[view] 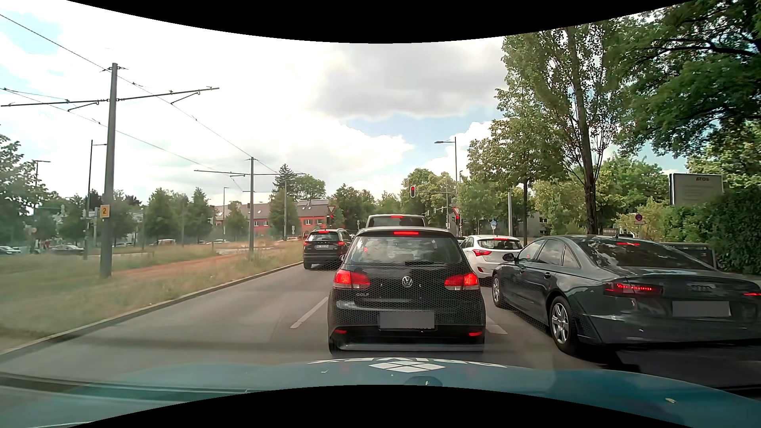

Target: Follow the waypoints while adhering to traffic rules and regulations

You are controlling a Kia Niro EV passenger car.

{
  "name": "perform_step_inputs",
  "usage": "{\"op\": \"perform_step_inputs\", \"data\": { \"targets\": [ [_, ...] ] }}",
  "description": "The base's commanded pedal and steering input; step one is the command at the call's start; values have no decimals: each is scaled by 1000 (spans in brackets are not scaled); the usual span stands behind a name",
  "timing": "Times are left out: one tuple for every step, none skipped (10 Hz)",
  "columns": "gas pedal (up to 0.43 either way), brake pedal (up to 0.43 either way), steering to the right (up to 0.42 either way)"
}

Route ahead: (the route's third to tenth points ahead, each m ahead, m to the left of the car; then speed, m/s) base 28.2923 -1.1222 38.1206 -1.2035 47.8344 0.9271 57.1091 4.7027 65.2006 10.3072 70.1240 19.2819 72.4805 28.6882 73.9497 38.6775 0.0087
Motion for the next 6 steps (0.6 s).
{"op": "perform_step_inputs", "data": {
  "targets": [
    [0,262,6],
    [0,262,5],
    [0,262,5],
    [0,262,5],
    [0,262,4],
    [0,262,4]
  ]
}}
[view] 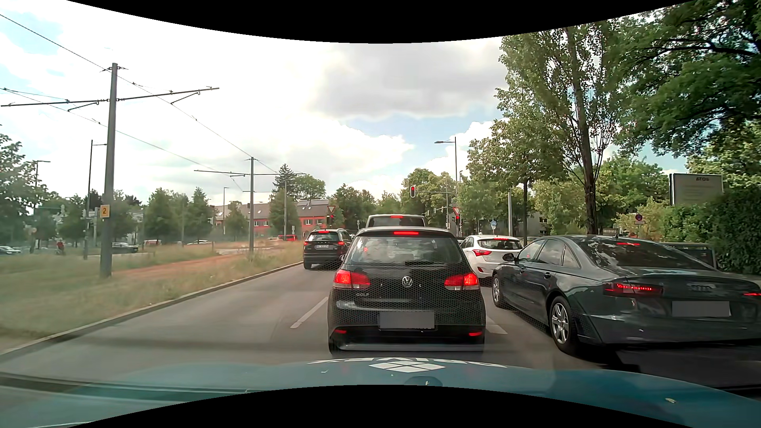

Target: Follow the waypoints while adhering to traffic rules and regulations

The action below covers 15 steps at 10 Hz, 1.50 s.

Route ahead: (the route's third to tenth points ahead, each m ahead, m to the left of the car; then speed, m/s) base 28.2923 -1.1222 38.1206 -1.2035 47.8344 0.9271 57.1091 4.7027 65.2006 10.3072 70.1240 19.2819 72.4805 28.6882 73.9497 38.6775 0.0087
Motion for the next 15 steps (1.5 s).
{"op": "perform_step_inputs", "data": {
  "targets": [
    [0,262,4],
    [0,262,4],
    [0,262,4],
    [0,262,4],
    [0,268,3],
    [0,262,3],
    [0,262,3],
    [0,262,3],
    [0,262,3],
    [0,262,3],
    [0,268,3],
    [0,262,3],
    [0,262,3],
    [0,262,3],
    [0,262,3]
  ]
}}
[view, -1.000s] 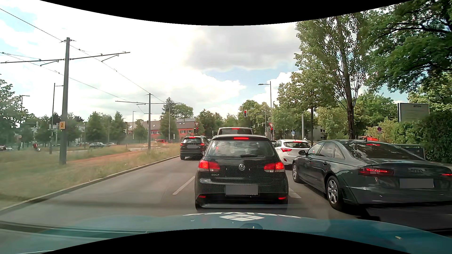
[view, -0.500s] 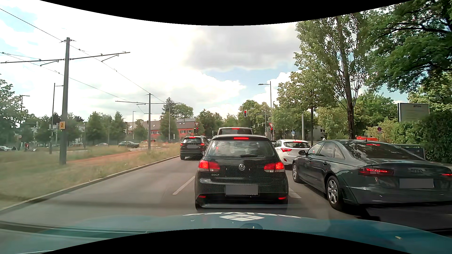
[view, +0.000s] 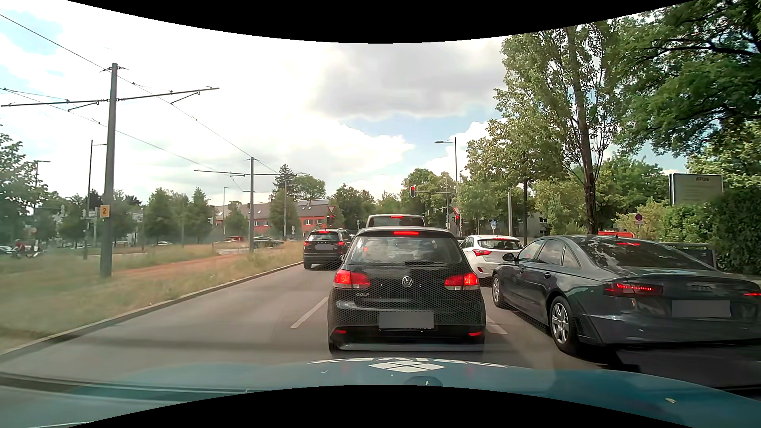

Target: Follow the waypoints while adhering to traffic rules and regulations

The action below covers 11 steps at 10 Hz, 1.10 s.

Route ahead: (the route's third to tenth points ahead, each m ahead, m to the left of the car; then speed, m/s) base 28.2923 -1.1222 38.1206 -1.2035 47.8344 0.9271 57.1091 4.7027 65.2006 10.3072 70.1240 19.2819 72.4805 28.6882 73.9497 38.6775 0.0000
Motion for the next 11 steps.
{"op": "perform_step_inputs", "data": {
  "targets": [
    [0,262,3],
    [0,262,3],
    [0,268,3],
    [0,262,3],
    [0,268,3],
    [0,268,3],
    [0,262,3],
    [0,262,3],
    [0,268,4],
    [0,268,4],
    [0,268,5]
  ]
}}
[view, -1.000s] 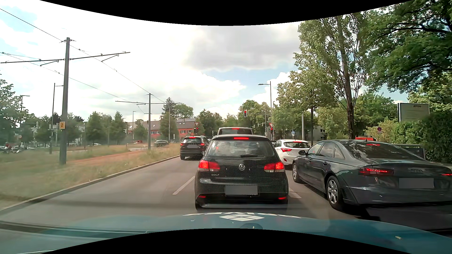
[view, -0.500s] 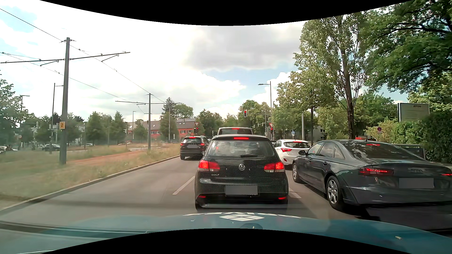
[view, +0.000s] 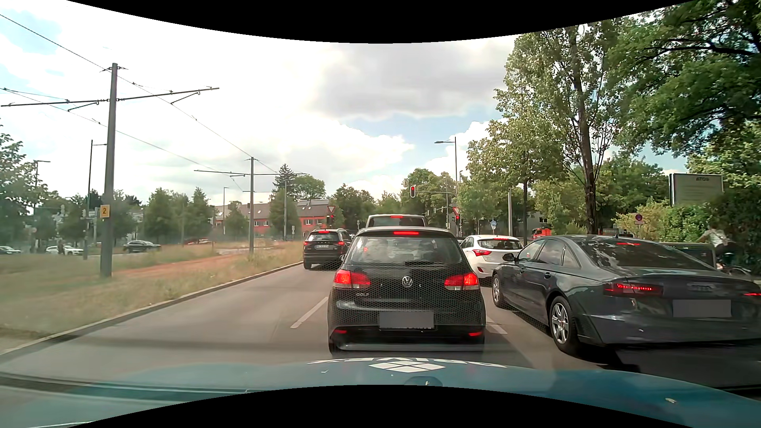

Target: Follow the waypoints while adhering to traffic rules and regulations

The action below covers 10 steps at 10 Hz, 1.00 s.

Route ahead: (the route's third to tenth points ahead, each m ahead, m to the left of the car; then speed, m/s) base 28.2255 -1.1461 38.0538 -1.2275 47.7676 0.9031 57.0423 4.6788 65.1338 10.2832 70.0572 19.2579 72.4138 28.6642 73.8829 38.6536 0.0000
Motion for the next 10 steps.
{"op": "perform_step_inputs", "data": {
  "targets": [
    [0,268,4],
    [0,274,4],
    [0,274,4],
    [0,274,4],
    [0,274,4],
    [0,274,5],
    [0,274,5],
    [0,274,4],
    [0,274,4],
    [0,274,5]
  ]
}}
